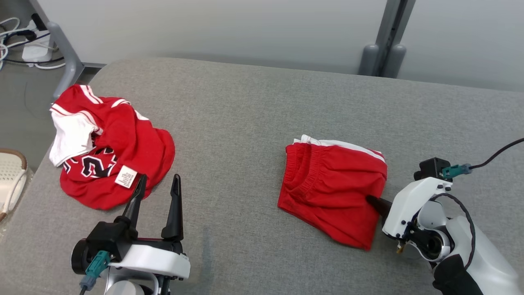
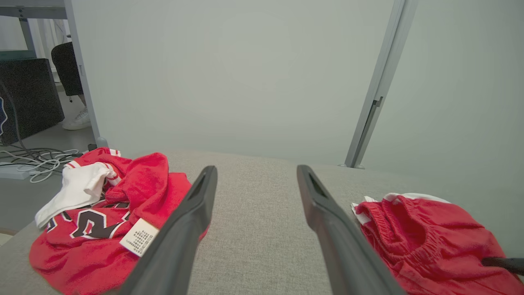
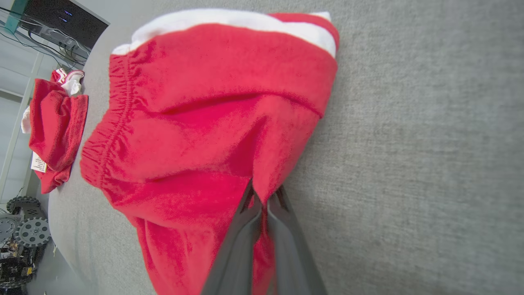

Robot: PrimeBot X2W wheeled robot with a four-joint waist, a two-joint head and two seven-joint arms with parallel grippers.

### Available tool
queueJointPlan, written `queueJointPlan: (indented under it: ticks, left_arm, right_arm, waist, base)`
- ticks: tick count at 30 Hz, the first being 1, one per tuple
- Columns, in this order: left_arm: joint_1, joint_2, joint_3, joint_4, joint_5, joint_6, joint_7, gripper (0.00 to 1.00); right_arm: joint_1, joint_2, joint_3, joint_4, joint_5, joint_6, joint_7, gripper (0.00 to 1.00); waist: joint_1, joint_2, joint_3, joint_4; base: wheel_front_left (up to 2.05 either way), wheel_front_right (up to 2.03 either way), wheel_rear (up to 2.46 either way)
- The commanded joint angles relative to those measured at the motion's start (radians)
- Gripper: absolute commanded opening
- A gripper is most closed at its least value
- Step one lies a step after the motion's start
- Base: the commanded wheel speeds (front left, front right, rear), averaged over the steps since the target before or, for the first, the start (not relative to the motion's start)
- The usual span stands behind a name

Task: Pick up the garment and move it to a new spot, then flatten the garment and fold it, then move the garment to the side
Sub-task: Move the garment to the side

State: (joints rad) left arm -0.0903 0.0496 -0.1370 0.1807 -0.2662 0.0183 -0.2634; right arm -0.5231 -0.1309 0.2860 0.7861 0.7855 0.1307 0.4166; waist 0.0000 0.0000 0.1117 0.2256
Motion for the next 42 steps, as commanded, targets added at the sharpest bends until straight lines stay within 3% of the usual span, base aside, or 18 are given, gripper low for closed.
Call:
queueJointPlan:
  ticks: [1,10,19,27,34,42]
  left_arm:
    - [-0.016,0.002,0.002,-0.001,0.009,-0.003,-0.002,1.00]
    - [-0.024,0.003,-0.007,-0.008,0.027,-0.031,-0.002,1.00]
    - [-0.049,0.002,-0.049,-0.001,0.026,-0.041,-0.002,1.00]
    - [-0.074,0.003,-0.088,0.014,0.031,-0.046,-0.002,1.00]
    - [-0.095,0.003,-0.096,0.022,0.034,-0.049,-0.002,1.00]
    - [-0.131,0.003,-0.107,0.023,0.047,-0.052,-0.002,1.00]
  right_arm:
    - [0.001,-0.009,0.001,-0.011,0.010,0.000,-0.014,0.00]
    - [0.036,-0.059,0.041,-0.089,0.064,0.000,-0.070,0.00]
    - [0.053,-0.096,0.069,-0.120,0.104,0.000,-0.101,0.00]
    - [0.056,-0.114,0.087,-0.127,0.135,0.000,-0.129,0.00]
    - [0.037,-0.132,0.122,-0.147,0.159,0.000,-0.172,0.00]
    - [-0.057,-0.191,0.182,-0.148,0.158,0.000,-0.226,0.00]
  waist:
    - [0.0000,0.0000,-0.005,-0.017]
    - [0.0000,0.0000,-0.021,-0.164]
    - [0.0000,0.0000,-0.019,-0.349]
    - [0.0000,0.0000,-0.006,-0.469]
    - [0.0000,0.0000,0.011,-0.509]
    - [0.0000,0.0000,0.081,-0.484]
  base:
    - [0.00,0.00,0.00]
    - [0.00,0.00,0.00]
    - [0.00,0.00,0.00]
    - [0.00,0.00,0.00]
    - [0.00,0.00,0.00]
    - [0.00,0.00,0.00]
